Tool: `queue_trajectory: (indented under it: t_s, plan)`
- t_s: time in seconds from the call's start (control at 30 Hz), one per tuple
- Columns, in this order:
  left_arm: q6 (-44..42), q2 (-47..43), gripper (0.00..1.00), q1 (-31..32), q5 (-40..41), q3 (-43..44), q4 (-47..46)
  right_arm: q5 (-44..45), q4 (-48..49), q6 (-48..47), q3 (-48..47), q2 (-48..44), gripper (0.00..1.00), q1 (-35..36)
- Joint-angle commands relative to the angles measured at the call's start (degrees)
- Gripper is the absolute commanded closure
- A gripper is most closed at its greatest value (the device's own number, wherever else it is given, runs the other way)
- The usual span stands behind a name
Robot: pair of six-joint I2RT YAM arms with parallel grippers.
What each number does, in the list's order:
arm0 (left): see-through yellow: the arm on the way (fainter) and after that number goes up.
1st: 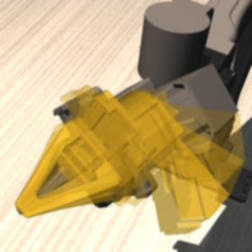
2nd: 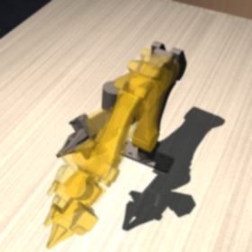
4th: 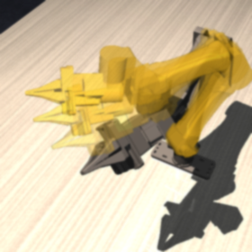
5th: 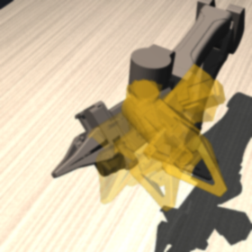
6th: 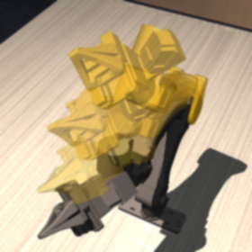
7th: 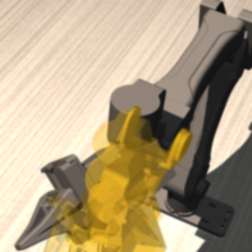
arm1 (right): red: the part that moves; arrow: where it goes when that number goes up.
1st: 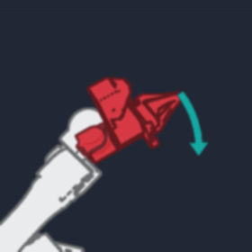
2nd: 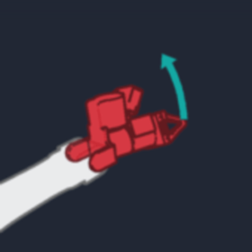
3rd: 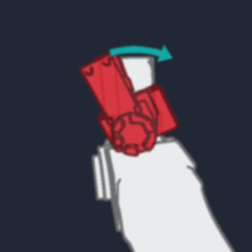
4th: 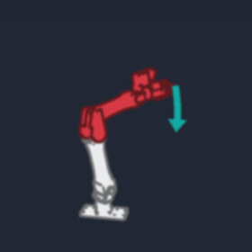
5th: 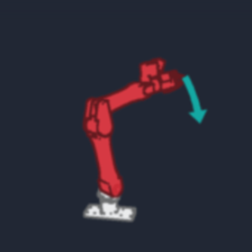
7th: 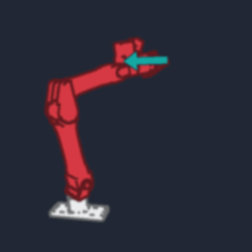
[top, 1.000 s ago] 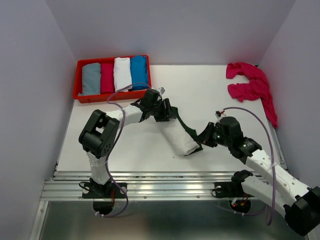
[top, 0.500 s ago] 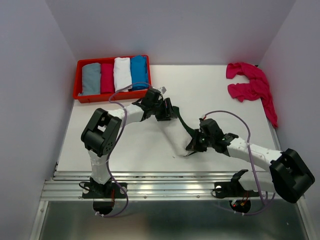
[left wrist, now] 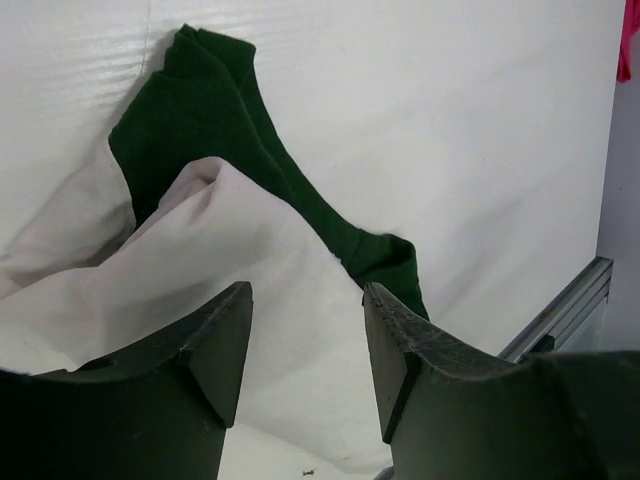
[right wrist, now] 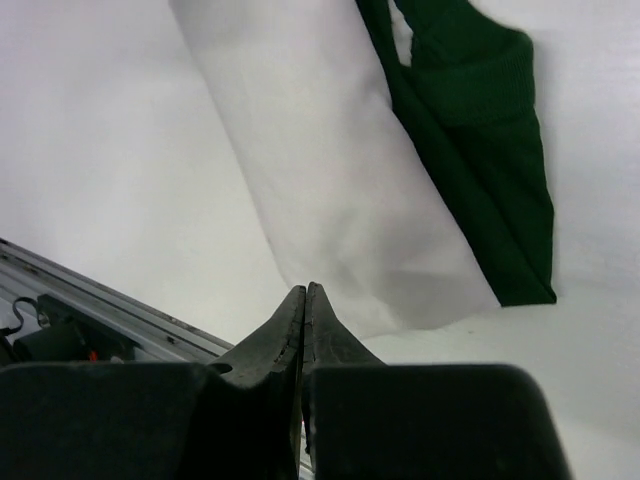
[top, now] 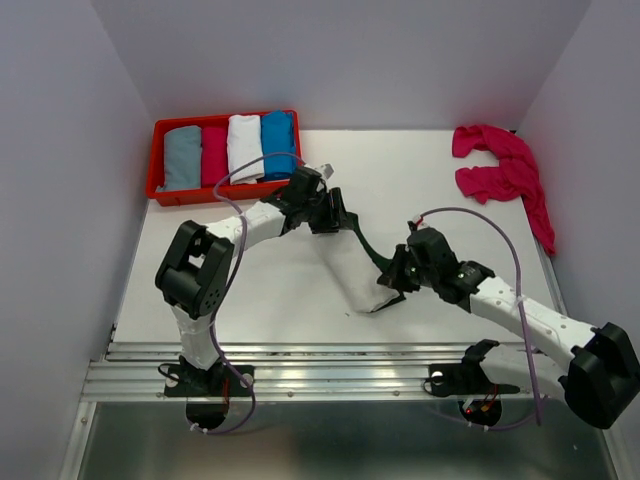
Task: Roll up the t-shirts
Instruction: Roll the T-shirt to the center of the board.
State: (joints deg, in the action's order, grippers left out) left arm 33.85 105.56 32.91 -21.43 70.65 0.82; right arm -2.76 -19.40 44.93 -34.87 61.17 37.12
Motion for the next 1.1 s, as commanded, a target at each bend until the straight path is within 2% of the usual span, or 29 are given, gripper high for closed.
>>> queue_trajectory:
  t_s: [0.0, 0.13, 0.37, 0.5, 0.7, 0.87, 1.0, 1.07]
  plan:
    - [-2.03, -2.73, 0.41, -1.17, 1.74, 3.35, 1.9, 2.41, -0.21, -1.6, -5.03, 1.58, 0.99, 0.32]
    - [-2.12, 0.78, 0.41, -1.7, 3.06, 4.05, 1.64, 2.33, 5.85, 0.16, -4.42, 7.03, 0.99, 0.32]
    - [-1.41, 6.23, 0.43, -1.7, 3.5, 4.67, -0.2, 7.33, 9.46, 0.95, -3.72, 19.84, 0.98, 0.32]
    - [-1.24, 6.5, 0.43, -1.7, 4.2, 1.69, -0.38, 6.72, 12.89, 0.95, -0.55, 24.61, 0.99, 0.32]
    - [-1.06, -1.12, 0.44, -1.97, 7.01, -7.96, -1.52, 7.77, 13.51, 3.49, 1.39, 24.18, 0.99, 6.89]
    - [-1.41, -9.11, 0.44, -3.11, 11.4, -13.86, 2.33, 11.02, 10.26, 6.31, 1.47, 20.06, 0.99, 11.21]
    - [-2.12, -13.8, 0.43, -4.6, 13.34, -15.46, 4.45, 12.69, 7.28, 5.09, 0.08, 16.45, 0.98, 12.44]
    - [-2.73, -14.94, 0.43, -4.87, 13.96, -13.97, 6.55, 14.71, 3.86, 3.33, -3.07, 14.69, 0.93, 12.97]
